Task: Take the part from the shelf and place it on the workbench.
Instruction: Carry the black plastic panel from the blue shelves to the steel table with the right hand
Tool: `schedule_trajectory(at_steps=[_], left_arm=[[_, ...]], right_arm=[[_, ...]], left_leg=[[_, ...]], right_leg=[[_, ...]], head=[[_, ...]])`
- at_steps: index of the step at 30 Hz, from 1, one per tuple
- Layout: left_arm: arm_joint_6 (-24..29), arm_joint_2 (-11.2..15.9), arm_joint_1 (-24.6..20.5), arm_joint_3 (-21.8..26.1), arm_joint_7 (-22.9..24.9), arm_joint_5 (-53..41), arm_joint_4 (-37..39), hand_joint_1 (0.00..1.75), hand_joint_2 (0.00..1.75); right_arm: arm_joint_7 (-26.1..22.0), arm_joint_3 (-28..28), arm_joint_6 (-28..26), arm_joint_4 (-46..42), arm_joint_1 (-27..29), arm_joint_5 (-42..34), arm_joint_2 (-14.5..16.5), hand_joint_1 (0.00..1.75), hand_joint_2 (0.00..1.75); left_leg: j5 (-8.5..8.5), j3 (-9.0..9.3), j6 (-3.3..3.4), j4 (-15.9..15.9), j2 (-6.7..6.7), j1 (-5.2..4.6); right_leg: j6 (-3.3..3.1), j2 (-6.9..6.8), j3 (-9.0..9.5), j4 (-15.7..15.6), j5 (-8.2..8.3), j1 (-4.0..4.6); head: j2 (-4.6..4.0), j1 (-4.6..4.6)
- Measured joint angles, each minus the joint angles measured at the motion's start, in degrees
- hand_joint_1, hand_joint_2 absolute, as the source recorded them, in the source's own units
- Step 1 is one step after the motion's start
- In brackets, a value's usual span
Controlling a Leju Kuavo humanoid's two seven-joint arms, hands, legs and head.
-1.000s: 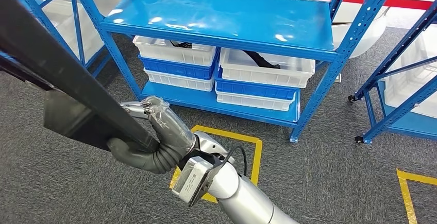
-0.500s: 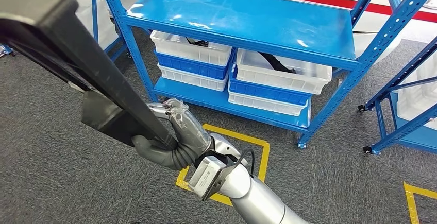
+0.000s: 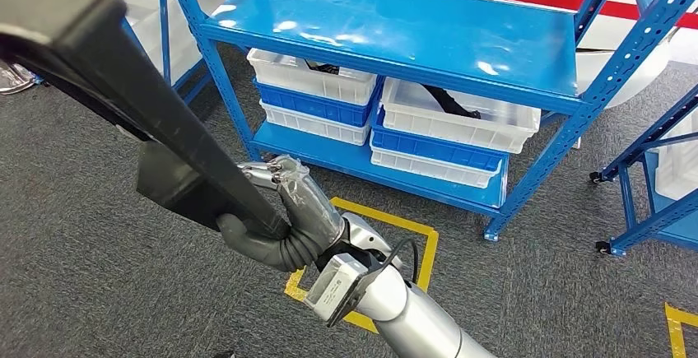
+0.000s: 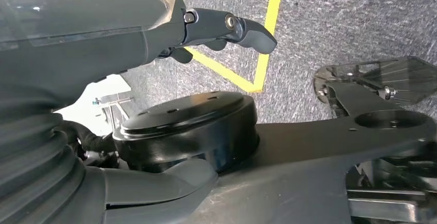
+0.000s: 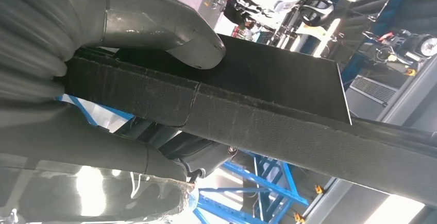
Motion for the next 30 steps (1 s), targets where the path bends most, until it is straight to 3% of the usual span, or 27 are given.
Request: schedule_trajectory(at_steps=[2, 3, 5, 8, 10, 12, 13, 14, 15, 17, 19, 21, 23, 25, 27, 28, 29, 30], left_arm=[[0.01, 0.03, -0.11, -0.15, 0.0, -0.06, -0.02, 0.0, 1.75], [0.03, 0.04, -0.24, -0.19, 0.0, -0.08, -0.03, 0.0, 1.75], [0.18, 0.06, -0.5, -0.26, 0.0, -0.09, -0.06, 0.0, 1.75], [0.37, 0.07, -0.55, -0.29, 0.0, -0.03, -0.08, 0.0, 1.75], [0.41, 0.04, -0.62, -0.29, 0.0, 0.01, -0.09, 0.0, 1.75], [0.44, 0.03, -0.66, -0.28, 0.0, 0.03, -0.09, 0.0, 1.75], [0.43, 0.02, -0.63, -0.28, 0.0, 0.04, -0.09, 0.0, 1.75], [0.42, 0.02, -0.59, -0.28, 0.0, 0.05, -0.09, 0.0, 1.75], [0.42, 0.01, -0.56, -0.29, 0.0, 0.06, -0.09, 0.0, 1.75], [0.41, 0.0, -0.56, -0.28, 0.0, 0.06, -0.09, 0.0, 1.75], [0.4, 0.05, -0.56, -0.28, 0.0, 0.06, -0.09, 0.0, 1.75], [0.41, 0.13, -0.47, -0.29, 0.0, 0.06, -0.09, 0.0, 1.75], [0.43, 0.19, -0.34, -0.29, 0.0, 0.06, -0.09, 0.0, 1.75], [0.44, 0.2, -0.32, -0.31, 0.0, 0.06, -0.09, 0.0, 1.75], [0.44, 0.14, -0.31, -0.33, 0.0, 0.06, -0.09, 0.0, 1.75], [0.44, 0.13, -0.28, -0.34, 0.0, 0.06, -0.09, 0.0, 1.75], [0.44, 0.12, -0.22, -0.34, 0.0, 0.06, -0.09, 0.0, 1.75], [0.44, 0.13, -0.17, -0.34, 0.0, 0.06, -0.09, 0.0, 1.75]], right_arm=[[0.02, 0.01, -0.12, -0.37, 0.04, 0.09, -0.03, 1.75, 1.75], [0.03, 0.01, -0.24, -0.56, 0.07, 0.16, -0.08, 1.75, 1.75], [0.03, 0.01, -0.5, -0.77, 0.31, 0.34, -0.3, 1.75, 1.75], [-0.09, 0.03, -0.7, -0.91, 0.73, 0.55, -0.62, 1.75, 1.75], [-0.21, 0.04, -0.77, -1.08, 0.87, 0.61, -0.96, 1.75, 1.75], [-0.26, 0.05, -0.8, -1.16, 1.32, 0.62, -1.41, 1.75, 1.75], [-0.26, 0.05, -0.8, -1.17, 1.58, 0.62, -1.61, 1.75, 1.75], [-0.26, 0.06, -0.81, -1.17, 1.78, 0.61, -1.76, 1.75, 1.75], [-0.26, 0.06, -0.81, -1.18, 1.86, 0.61, -1.84, 1.75, 1.75], [-0.26, 0.07, -0.83, -1.21, 1.87, 0.6, -1.89, 1.75, 1.75], [-0.26, 0.08, -0.83, -1.25, 1.92, 0.6, -1.92, 1.75, 1.75], [-0.26, 0.08, -0.84, -1.28, 1.99, 0.59, -1.92, 1.75, 1.75], [-0.26, 0.08, -0.86, -1.32, 1.97, 0.59, -1.76, 1.75, 1.75], [-0.26, 0.08, -0.89, -1.38, 1.88, 0.59, -1.6, 1.75, 1.75], [-0.26, 0.08, -0.92, -1.41, 1.83, 0.59, -1.55, 1.75, 1.75], [-0.26, 0.08, -0.93, -1.41, 1.83, 0.59, -1.54, 1.75, 1.75], [-0.26, 0.09, -0.96, -1.41, 1.83, 0.59, -1.54, 1.75, 1.75], [-0.26, 0.09, -0.97, -1.41, 1.83, 0.59, -1.54, 1.75, 1.75]], left_leg=[[3.27, 3.81, 0.42, -7.69, 1.53, -0.34], [3.93, 5.1, 0.68, -10.29, 2.24, -0.63], [3.82, 5.85, 1.17, -12.02, 2.73, -1.26], [4.22, 6.53, 2.3, -12.74, 1.53, -1.25], [4.57, 6.94, 2.99, -13.23, 0.87, -1.02], [4.59, 6.92, 3.24, -13.26, 0.01, -1.02], [4.58, 6.91, 3.25, -13.24, -0.47, -1.02], [4.56, 6.91, 3.25, -13.21, -0.95, -1.0], [4.55, 6.94, 3.2, -13.17, -1.43, -0.97], [4.37, 6.91, 2.85, -12.83, -2.34, -0.98], [4.11, 6.6, 2.24, -12.29, -3.08, -1.1], [4.11, 6.31, 1.68, -12.1, -3.46, -0.99], [3.61, 5.91, 1.18, -11.51, -2.87, -0.72], [1.2, 4.04, 0.66, -7.55, -1.47, -0.55], [-2.04, 0.5, 0.27, -0.26, -0.55, -0.43], [-2.86, -0.97, 0.19, 2.58, -0.4, -0.39], [-2.72, -1.6, 0.2, 3.66, -0.28, -0.38], [-1.61, -1.12, 0.33, 2.57, -0.17, -0.38]], right_leg=[[0.07, -0.34, 0.18, 0.0, -0.18, 0.21], [0.19, -0.51, 0.18, 0.0, -0.27, 0.38], [0.6, -1.1, 0.16, -0.09, -0.43, 0.66], [1.26, -1.55, -0.05, 0.73, -1.3, 0.57], [1.02, -0.52, -2.27, 5.48, -3.65, 0.54], [0.66, 0.27, -6.18, 13.19, -6.52, 0.51], [0.78, 0.41, -7.62, 15.78, -7.14, 0.49], [1.13, 0.48, -8.11, 16.37, -6.91, 0.44], [1.64, 0.55, -7.41, 14.6, -5.78, 0.34], [2.67, 1.41, -3.91, 6.83, -2.47, -0.1], [2.7, 2.38, -1.38, 1.51, -0.45, -0.44], [1.96, 2.42, -1.01, 0.83, -0.03, -0.3], [1.31, 2.08, -0.92, 0.72, 0.17, -0.35], [0.64, 1.57, -0.77, 0.61, 0.21, -0.44], [0.2, 0.94, -0.76, 0.61, 0.13, -0.17], [0.11, 0.6, -0.77, 0.62, 0.1, -0.04], [0.06, 0.25, -0.76, 0.62, 0.06, 0.06], [0.01, -0.06, -0.71, 0.62, 0.02, 0.15]], head=[[0.0, 0.01], [0.0, 0.02], [0.0, 0.05], [0.0, 0.05], [0.0, 0.09], [0.0, 0.14], [0.0, 0.13], [0.0, 0.14], [0.0, 0.13], [0.0, 0.15], [0.0, 0.11], [0.0, 0.07], [0.0, 0.06], [0.0, 0.03], [0.0, 0.03], [0.0, 0.03], [0.0, 0.03], [0.0, 0.03]])
